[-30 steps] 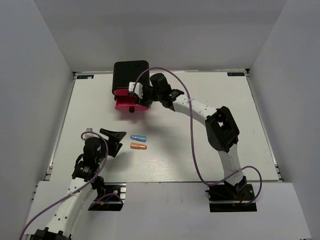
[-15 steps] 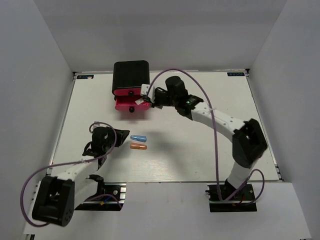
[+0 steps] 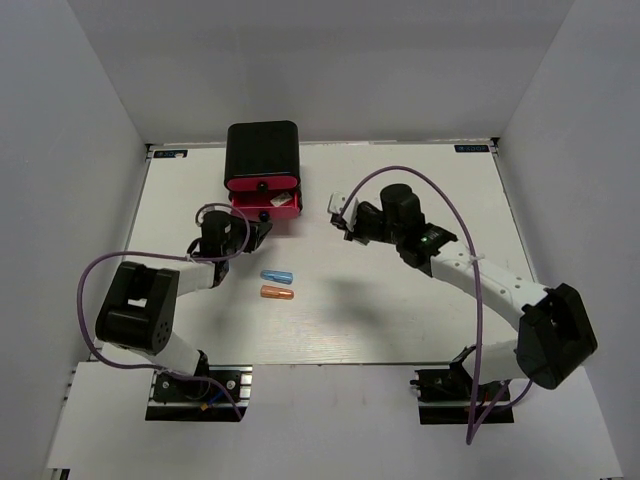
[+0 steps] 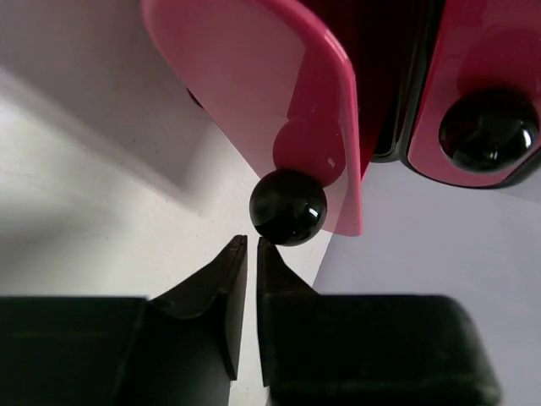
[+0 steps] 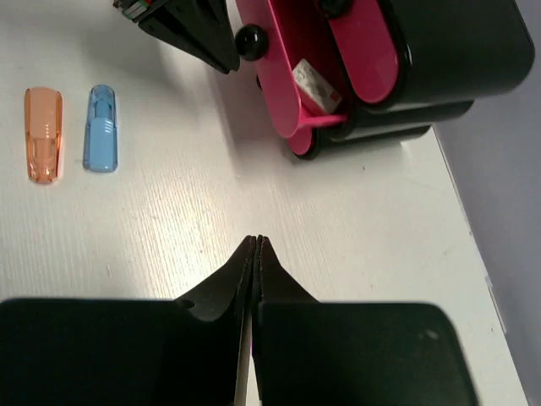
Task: Sort the stationery into containers
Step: Close the drawer
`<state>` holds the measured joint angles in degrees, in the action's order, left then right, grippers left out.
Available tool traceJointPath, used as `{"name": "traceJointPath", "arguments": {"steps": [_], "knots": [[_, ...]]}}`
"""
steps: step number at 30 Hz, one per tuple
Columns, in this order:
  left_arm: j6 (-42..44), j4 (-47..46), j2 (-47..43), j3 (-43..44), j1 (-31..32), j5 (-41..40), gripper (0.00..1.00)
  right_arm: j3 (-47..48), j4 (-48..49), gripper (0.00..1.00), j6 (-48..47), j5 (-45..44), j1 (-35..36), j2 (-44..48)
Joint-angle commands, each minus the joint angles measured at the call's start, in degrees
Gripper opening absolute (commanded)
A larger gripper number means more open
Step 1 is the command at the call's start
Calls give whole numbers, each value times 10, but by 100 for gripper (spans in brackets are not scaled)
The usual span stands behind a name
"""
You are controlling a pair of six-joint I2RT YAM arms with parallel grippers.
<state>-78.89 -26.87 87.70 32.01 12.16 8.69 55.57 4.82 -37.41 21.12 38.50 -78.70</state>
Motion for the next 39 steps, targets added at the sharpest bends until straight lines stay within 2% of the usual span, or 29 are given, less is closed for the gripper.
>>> {"name": "traceJointPath", "arguments": {"steps": [1,11,15,19,25,28,29,31,33,35,39], "knots": [[1,11,11,42,-2,8,23,-13,16,0,15,-8,-11,42],[1,40,49,105,-2,-3,43,-41,0,0,12,1,-42,71],[6,58,69,135,-2,-3,57,-49,-7,0,11,5,-52,80],[6,63,88,154,-2,3,60,-56,-8,0,11,6,-58,87],[19,63,88,159,-2,8,58,-61,-10,0,9,9,-69,94],[34,63,88,159,-2,8,50,-65,-12,0,10,13,-71,96],[34,73,88,159,-2,8,43,-67,-12,0,10,13,-71,97],[34,85,88,164,-2,8,43,-67,-12,0,13,15,-73,97],[34,91,93,169,-2,8,49,-66,-11,0,13,17,-76,97],[34,96,99,176,-2,8,60,-67,-12,0,13,17,-75,97],[29,89,115,182,-2,3,66,-67,-11,0,14,17,-79,96]]}}
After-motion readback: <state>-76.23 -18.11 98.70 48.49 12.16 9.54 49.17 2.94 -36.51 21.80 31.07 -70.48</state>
